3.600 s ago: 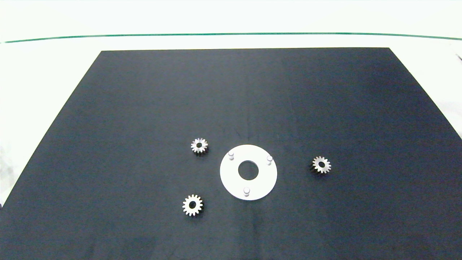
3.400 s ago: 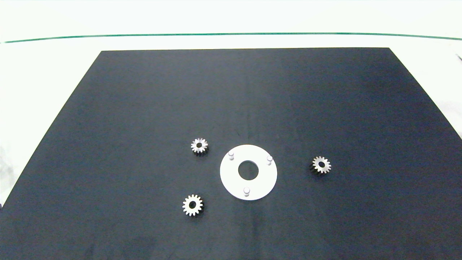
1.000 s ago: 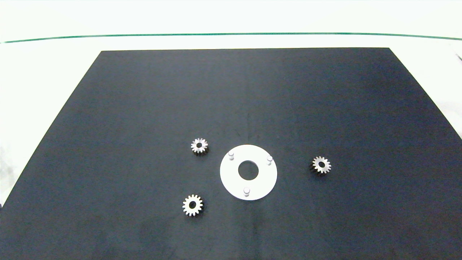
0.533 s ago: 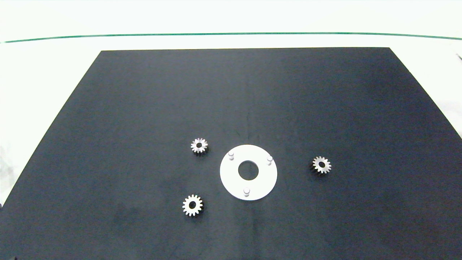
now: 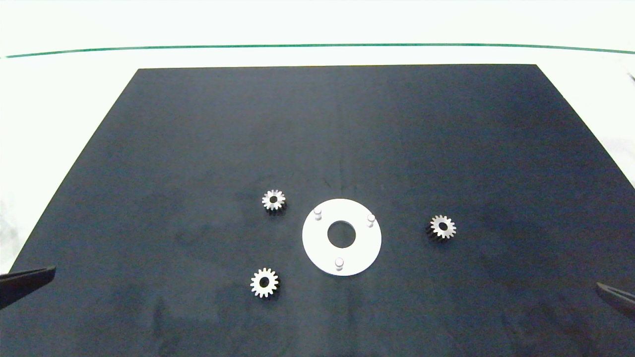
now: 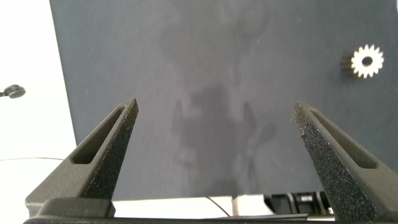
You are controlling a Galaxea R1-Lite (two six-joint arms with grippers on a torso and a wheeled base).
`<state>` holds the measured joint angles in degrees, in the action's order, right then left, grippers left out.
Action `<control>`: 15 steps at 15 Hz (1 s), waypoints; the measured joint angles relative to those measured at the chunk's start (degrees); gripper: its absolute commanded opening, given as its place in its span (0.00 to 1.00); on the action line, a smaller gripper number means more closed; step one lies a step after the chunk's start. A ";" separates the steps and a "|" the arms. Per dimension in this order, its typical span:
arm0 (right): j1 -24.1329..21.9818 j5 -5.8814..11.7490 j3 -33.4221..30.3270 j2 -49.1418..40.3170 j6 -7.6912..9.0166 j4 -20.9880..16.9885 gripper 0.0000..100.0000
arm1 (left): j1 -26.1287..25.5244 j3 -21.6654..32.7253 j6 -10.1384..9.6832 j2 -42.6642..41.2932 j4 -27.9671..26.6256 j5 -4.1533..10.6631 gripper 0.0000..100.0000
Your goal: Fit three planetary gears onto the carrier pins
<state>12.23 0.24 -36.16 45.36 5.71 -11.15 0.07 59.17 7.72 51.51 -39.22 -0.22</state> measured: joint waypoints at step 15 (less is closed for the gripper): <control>0.85 -7.29 -15.36 25.09 9.01 -2.43 1.00 | -5.30 7.91 -2.57 15.63 -6.36 7.61 1.00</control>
<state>13.08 -7.05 -51.52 70.45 14.71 -13.58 -5.23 67.08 5.14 67.13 -45.58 7.39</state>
